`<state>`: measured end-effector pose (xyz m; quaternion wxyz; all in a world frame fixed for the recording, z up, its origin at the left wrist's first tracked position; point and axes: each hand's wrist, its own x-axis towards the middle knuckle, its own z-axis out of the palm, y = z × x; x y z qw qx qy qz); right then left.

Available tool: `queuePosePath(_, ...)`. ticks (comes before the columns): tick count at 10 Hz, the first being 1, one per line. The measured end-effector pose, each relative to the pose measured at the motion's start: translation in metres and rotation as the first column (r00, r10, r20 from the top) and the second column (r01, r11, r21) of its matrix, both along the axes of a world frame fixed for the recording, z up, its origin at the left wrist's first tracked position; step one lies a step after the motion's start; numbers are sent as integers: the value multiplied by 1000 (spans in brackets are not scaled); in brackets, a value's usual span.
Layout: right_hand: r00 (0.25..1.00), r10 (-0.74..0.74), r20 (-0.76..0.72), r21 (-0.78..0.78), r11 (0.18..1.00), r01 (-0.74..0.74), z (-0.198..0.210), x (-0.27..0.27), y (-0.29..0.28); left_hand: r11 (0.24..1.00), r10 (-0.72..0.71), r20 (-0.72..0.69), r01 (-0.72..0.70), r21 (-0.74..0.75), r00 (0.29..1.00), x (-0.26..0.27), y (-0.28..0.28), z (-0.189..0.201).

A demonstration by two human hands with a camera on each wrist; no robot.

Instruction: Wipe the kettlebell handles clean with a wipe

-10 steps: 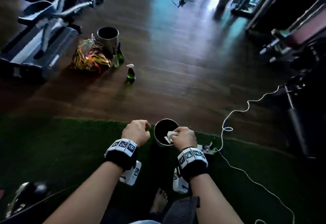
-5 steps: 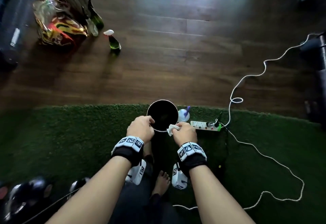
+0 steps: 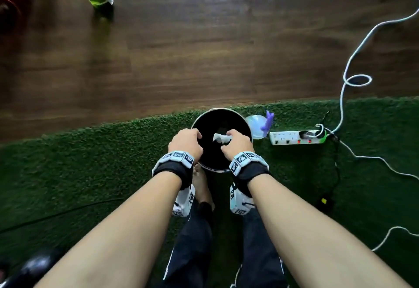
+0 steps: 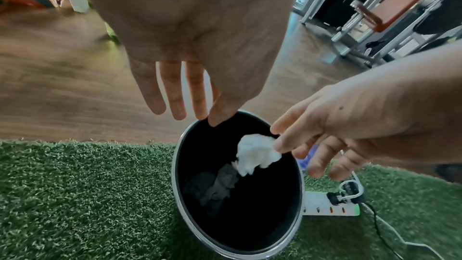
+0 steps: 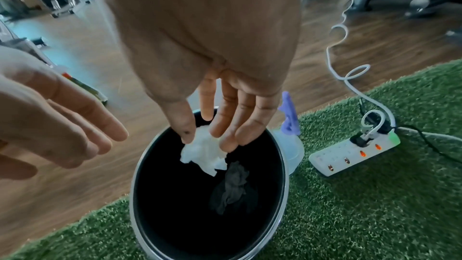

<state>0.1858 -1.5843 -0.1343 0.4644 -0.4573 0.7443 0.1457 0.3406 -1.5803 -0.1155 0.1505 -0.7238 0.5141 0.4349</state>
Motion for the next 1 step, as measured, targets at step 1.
queuePosePath(1,1000,27,9,45,999,-28,-27,2,-5,999,32,10,-32,16,999,3,-1,-20)
